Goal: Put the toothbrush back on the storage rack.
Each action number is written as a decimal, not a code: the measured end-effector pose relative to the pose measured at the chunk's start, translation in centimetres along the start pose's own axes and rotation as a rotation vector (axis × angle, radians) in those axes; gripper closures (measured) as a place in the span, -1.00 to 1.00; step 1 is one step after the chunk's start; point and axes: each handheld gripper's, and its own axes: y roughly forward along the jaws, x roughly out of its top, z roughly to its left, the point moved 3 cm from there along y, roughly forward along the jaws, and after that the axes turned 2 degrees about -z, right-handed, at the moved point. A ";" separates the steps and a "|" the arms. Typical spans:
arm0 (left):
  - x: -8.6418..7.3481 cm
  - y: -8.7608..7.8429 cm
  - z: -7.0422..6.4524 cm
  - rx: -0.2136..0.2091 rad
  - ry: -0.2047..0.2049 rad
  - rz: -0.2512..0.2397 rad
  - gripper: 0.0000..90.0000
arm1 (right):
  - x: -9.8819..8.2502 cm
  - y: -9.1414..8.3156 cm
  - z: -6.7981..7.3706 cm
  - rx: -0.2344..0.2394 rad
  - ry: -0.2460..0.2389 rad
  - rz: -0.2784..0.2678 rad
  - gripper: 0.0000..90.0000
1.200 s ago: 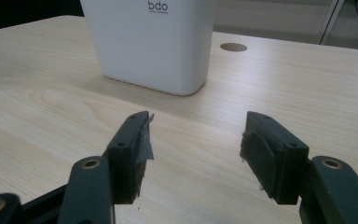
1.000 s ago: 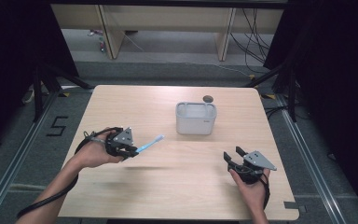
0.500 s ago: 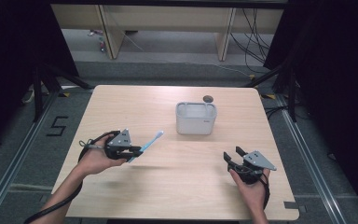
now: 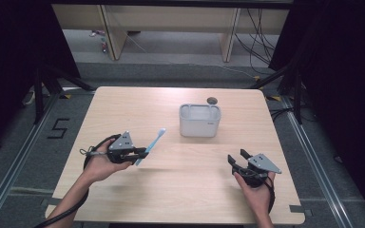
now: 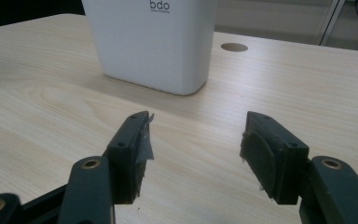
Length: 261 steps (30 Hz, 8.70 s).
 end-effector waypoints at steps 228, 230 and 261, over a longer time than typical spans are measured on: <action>-6.4 -1.2 -1.5 0.389 -0.187 -0.338 -0.14 | 13.6 1.4 6.6 0.152 0.020 -0.186 0.91; -6.6 -1.3 -1.4 0.397 -0.199 -0.346 -0.14 | 13.7 1.4 6.4 0.153 0.017 -0.183 0.91; -6.8 -1.2 -1.4 0.417 -0.196 -0.387 -0.13 | 16.4 2.2 4.6 0.096 -0.015 -0.202 0.91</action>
